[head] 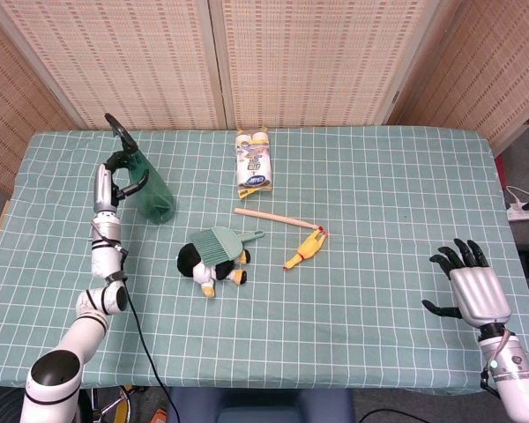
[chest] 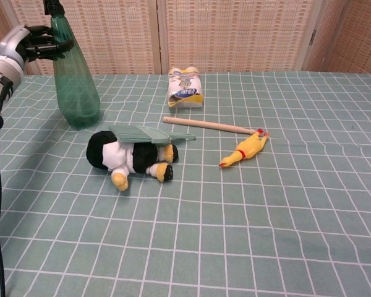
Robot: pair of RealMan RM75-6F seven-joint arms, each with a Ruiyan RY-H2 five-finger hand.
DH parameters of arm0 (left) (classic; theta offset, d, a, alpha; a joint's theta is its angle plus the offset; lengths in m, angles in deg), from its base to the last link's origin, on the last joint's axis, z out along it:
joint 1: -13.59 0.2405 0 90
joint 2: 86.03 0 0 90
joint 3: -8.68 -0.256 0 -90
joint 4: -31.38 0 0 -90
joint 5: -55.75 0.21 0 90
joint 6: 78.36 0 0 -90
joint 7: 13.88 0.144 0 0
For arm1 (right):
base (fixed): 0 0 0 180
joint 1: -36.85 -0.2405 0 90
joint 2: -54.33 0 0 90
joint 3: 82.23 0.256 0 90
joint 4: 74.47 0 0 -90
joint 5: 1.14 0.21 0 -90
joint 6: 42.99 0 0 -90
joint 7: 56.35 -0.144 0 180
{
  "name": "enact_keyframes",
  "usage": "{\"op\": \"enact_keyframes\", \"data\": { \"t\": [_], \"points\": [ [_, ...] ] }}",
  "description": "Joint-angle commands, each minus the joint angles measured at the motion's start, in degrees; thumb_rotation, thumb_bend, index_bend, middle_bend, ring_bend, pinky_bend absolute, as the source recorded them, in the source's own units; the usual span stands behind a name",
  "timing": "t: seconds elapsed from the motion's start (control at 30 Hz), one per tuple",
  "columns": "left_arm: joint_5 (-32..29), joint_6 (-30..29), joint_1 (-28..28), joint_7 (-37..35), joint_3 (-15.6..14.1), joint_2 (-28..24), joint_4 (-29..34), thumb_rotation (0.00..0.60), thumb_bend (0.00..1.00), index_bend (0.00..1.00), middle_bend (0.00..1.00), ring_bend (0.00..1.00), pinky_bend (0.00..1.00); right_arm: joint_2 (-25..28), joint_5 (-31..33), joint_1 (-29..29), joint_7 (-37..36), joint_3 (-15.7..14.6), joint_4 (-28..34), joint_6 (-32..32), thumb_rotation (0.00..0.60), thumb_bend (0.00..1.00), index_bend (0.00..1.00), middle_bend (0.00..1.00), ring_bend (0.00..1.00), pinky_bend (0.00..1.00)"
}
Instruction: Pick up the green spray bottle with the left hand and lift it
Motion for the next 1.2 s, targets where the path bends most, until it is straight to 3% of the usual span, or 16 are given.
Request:
{"op": "enact_keyframes", "data": {
  "t": [0.03, 0.3, 0.5, 1.2],
  "points": [
    [0.66, 0.11, 0.15, -1.56, -0.66, -0.21, -0.33, 0.6, 0.22, 0.56, 0.53, 0.35, 0.24, -0.11, 0.74, -0.12, 0.94, 0.1, 0.4, -0.01, 0.6, 0.11, 0.28, 0.17, 0.0, 0.0],
    [2.45, -1.77, 1.01, -4.6, -2.36, -1.3, -0.3, 0.6, 0.2, 0.35, 0.43, 0.31, 0.23, -0.43, 1.16, -0.54, 1.81, 0.27, 0.87, -0.09, 0.6, 0.13, 0.29, 0.17, 0.0, 0.0],
    [4.6, -2.73, 2.37, -5.88, -4.7, -1.83, -0.03, 0.6, 0.18, 0.02, 0.37, 0.27, 0.21, -0.58, 0.62, -0.84, 1.04, 0.18, 0.37, -0.37, 0.6, 0.14, 0.31, 0.17, 0.0, 0.0],
    [11.89, -12.11, 6.22, -8.89, -11.79, -5.29, 3.26, 0.6, 0.13, 0.0, 0.32, 0.24, 0.2, -1.52, -3.59, -0.7, -4.33, -0.2, -2.47, 0.99, 0.6, 0.15, 0.32, 0.19, 0.0, 0.0]
  ]
}}
